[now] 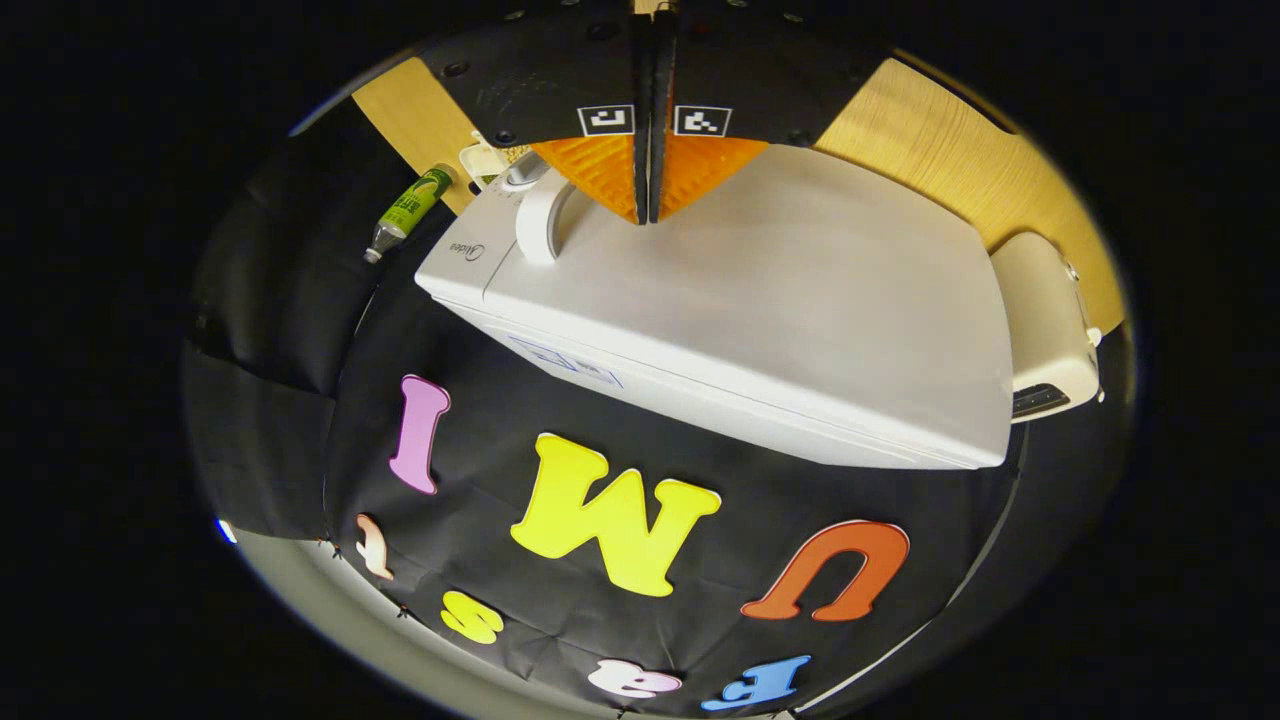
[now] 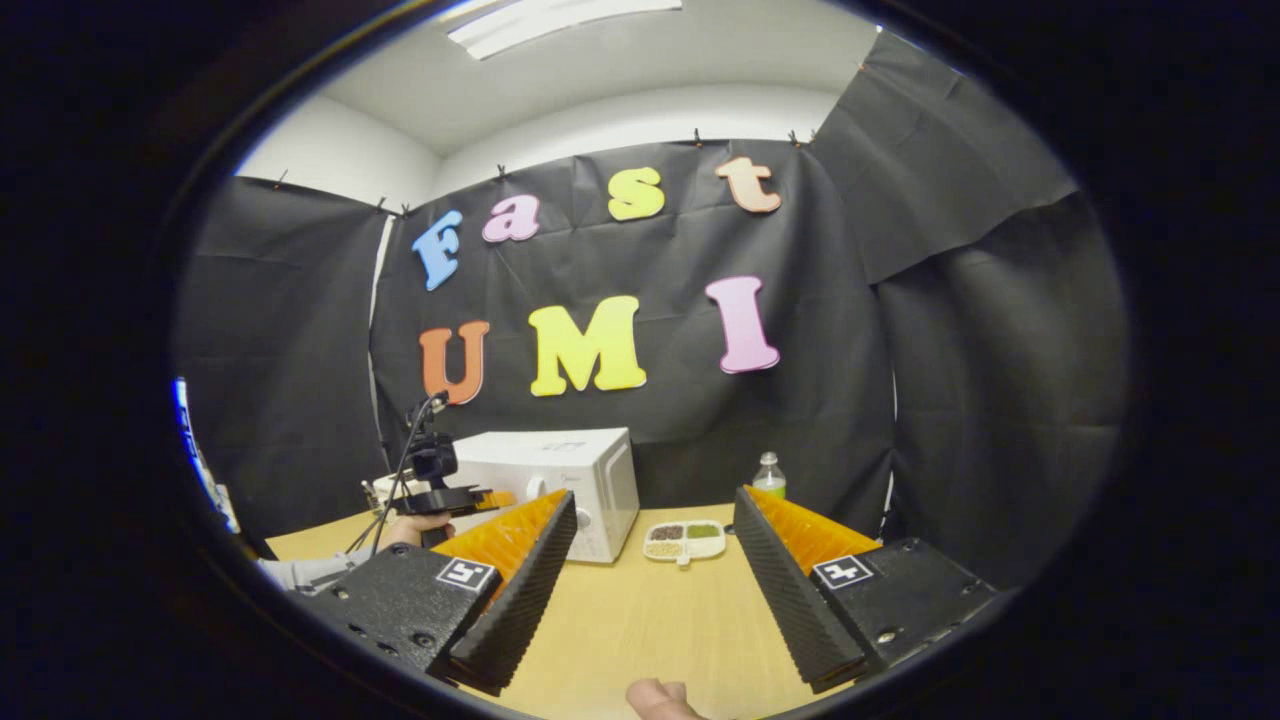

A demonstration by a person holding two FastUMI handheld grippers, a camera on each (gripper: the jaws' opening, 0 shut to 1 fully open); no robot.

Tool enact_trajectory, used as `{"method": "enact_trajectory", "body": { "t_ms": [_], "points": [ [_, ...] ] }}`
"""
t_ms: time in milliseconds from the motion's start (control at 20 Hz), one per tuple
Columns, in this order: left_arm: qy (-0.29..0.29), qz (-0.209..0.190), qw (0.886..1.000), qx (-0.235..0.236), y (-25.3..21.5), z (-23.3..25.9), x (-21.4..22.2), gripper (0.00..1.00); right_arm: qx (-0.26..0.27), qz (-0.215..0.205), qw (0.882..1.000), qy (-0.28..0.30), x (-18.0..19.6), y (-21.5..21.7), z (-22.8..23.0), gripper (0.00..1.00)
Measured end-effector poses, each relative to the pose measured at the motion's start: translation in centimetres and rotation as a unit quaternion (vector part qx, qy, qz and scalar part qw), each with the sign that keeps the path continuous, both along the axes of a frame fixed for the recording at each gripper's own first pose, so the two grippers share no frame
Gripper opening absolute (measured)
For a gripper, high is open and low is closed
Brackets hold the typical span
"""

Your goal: Open the microwave oven with the left hand, put the food in, and close the microwave oven.

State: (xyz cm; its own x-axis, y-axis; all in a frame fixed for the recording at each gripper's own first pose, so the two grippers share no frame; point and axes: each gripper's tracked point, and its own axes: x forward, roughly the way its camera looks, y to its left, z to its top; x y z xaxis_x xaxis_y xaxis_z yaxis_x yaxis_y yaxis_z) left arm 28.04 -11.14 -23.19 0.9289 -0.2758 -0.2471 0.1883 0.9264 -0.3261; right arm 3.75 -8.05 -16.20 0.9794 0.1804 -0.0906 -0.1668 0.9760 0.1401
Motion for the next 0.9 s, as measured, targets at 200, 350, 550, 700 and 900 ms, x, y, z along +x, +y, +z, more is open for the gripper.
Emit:
{"method": "enact_trajectory", "body": {
  "t_ms": [200,350,550,700,900],
  "points": [
    [-0.015,-0.007,1.000,0.002,0.6,3.0,-4.3,0.35,0.018,-0.010,1.000,0.014,-0.2,-0.3,-0.3,1.00],
    [-0.047,0.002,0.998,0.044,2.2,5.6,-7.7,0.67,0.016,-0.017,1.000,0.012,-0.7,0.0,0.0,0.91],
    [-0.086,-0.010,0.991,0.104,2.9,9.3,-13.1,0.95,0.028,-0.016,0.999,0.007,-2.3,0.7,1.2,1.00],
    [-0.117,-0.002,0.981,0.153,3.6,12.5,-17.7,0.95,0.038,-0.031,0.999,-0.003,-3.5,0.5,2.9,0.91],
    [-0.156,0.019,0.971,0.180,4.1,17.3,-24.9,0.95,0.041,-0.035,0.998,-0.021,-5.7,0.8,5.3,0.91]
  ]
}}
